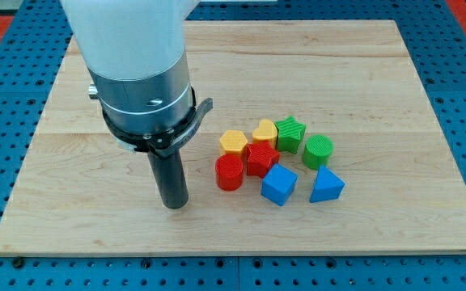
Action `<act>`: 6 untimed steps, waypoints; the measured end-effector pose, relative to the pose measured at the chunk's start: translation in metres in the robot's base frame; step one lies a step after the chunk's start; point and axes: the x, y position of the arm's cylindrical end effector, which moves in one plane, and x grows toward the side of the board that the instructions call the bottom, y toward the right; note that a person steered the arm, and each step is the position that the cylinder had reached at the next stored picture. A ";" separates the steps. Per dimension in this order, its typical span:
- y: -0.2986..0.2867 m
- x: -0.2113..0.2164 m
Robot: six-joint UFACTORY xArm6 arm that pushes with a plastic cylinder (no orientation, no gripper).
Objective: Move your arm to the blue cube
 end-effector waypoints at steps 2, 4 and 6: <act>0.031 0.042; 0.099 0.042; 0.152 0.018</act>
